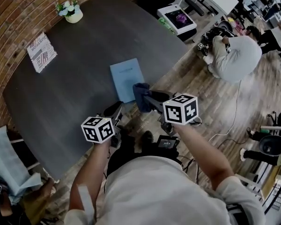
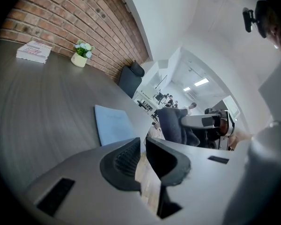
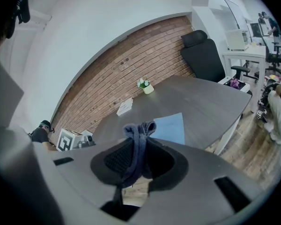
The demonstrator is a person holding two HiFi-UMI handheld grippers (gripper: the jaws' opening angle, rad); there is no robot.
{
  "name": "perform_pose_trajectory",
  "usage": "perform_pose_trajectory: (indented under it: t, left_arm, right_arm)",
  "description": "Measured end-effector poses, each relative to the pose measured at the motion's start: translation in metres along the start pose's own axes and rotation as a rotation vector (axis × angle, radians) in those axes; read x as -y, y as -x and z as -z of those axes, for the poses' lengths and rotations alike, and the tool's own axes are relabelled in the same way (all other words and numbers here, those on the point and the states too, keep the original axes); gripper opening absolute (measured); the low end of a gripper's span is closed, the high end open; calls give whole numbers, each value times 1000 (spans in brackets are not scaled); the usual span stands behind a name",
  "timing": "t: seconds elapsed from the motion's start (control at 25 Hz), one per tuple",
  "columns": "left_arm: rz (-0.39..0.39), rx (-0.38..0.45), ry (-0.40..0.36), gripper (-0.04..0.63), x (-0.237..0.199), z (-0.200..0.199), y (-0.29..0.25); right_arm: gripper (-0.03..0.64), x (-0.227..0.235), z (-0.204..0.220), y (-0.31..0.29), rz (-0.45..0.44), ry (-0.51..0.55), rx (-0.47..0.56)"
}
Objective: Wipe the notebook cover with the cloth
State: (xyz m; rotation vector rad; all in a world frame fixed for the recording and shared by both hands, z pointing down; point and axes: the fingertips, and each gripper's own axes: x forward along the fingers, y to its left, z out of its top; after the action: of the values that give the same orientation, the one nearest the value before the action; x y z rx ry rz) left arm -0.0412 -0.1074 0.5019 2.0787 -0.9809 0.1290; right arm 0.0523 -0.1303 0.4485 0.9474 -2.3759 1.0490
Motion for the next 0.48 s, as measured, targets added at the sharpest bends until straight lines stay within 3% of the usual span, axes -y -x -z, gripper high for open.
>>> perform_pose_trajectory:
  t: [0.48]
  left_arm:
    - [-4, -106, 17, 41, -32, 12, -22]
  right_arm:
    - [98, 13, -6, -54, 69, 20, -89]
